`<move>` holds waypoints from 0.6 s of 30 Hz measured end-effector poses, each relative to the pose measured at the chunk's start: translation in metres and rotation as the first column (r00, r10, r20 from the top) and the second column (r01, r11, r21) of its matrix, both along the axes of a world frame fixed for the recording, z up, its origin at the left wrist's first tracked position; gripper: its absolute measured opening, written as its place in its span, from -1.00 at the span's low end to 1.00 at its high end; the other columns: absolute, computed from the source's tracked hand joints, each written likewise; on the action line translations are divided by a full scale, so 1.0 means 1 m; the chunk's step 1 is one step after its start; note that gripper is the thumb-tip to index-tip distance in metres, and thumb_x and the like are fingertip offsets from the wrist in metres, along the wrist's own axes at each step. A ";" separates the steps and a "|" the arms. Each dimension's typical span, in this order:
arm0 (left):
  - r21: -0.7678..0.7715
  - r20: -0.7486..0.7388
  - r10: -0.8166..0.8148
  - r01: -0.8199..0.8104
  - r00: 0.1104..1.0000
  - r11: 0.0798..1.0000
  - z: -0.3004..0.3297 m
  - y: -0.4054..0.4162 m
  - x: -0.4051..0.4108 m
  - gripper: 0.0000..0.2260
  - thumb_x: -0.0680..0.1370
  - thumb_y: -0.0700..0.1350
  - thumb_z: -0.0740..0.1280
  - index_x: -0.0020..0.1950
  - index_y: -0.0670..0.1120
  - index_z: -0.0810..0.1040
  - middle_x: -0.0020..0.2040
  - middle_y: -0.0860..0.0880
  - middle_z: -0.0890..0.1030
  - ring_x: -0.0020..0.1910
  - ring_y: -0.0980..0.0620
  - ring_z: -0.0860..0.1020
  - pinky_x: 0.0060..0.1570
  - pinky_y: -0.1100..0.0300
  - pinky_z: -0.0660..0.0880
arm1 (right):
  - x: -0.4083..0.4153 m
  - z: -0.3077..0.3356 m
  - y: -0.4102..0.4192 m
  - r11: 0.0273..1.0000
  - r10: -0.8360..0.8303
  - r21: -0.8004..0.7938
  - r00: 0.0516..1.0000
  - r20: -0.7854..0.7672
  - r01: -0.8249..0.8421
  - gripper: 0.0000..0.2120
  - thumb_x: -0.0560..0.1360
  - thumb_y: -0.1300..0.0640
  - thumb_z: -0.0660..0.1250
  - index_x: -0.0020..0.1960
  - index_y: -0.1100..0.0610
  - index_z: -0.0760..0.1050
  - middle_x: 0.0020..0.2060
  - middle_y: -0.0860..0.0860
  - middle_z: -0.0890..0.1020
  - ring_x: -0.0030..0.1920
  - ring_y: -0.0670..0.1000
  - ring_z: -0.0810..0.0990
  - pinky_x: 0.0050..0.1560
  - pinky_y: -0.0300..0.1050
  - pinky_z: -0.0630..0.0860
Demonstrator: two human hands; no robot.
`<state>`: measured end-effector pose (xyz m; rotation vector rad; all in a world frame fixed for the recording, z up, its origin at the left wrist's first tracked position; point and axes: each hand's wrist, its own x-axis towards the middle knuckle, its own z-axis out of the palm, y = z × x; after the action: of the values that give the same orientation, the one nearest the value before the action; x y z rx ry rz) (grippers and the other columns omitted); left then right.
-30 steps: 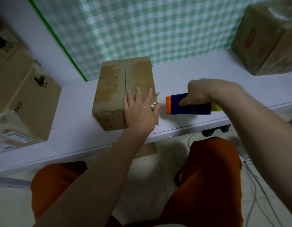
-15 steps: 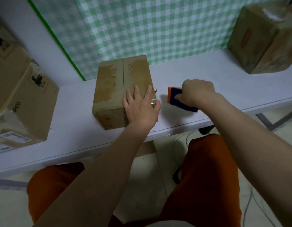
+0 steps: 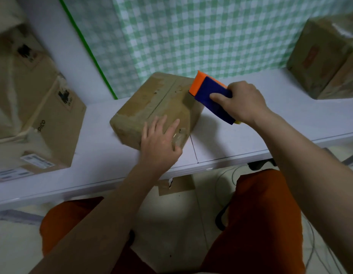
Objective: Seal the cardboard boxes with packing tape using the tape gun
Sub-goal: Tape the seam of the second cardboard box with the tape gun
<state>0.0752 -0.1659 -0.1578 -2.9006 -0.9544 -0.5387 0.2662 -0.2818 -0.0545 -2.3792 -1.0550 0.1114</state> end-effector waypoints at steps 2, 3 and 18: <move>-0.013 -0.003 -0.018 0.018 1.000 1.000 0.000 0.007 -0.012 -0.36 0.37 0.02 0.42 0.45 0.02 0.38 0.43 -0.14 0.39 0.44 -0.17 0.29 0.44 -0.18 0.05 | -0.010 0.002 0.008 0.998 0.054 0.028 0.998 -0.010 -0.054 -0.66 0.53 -0.13 0.24 -0.20 0.14 0.45 -0.40 -0.02 0.44 -0.32 0.06 0.45 -0.38 -0.11 0.25; -0.028 0.002 -0.023 0.023 1.000 0.999 0.002 0.008 -0.015 -0.35 0.38 0.05 0.45 0.44 0.01 0.38 0.43 -0.13 0.38 0.45 -0.15 0.29 0.45 -0.16 0.04 | -0.016 0.002 0.013 0.996 0.080 0.037 0.997 -0.011 -0.080 -0.66 0.53 -0.13 0.24 -0.17 0.14 0.46 -0.39 -0.02 0.45 -0.29 0.07 0.47 -0.36 -0.11 0.26; -0.077 0.056 -0.168 0.172 0.984 0.982 -0.003 0.070 -0.101 -0.53 0.55 -0.05 0.21 0.47 -0.06 0.33 0.48 -0.04 0.33 0.48 -0.11 0.24 0.44 -0.12 0.17 | -0.049 0.015 0.061 0.989 0.144 0.005 0.975 0.167 -0.147 -0.67 0.55 -0.17 0.21 -0.07 0.12 0.37 -0.23 0.03 0.48 -0.21 0.09 0.45 -0.23 -0.07 0.29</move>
<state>-0.0255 -0.0955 -0.1608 -3.0747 -0.7546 -0.5963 0.2176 -0.2207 -0.0399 -2.3255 -1.3031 -0.0450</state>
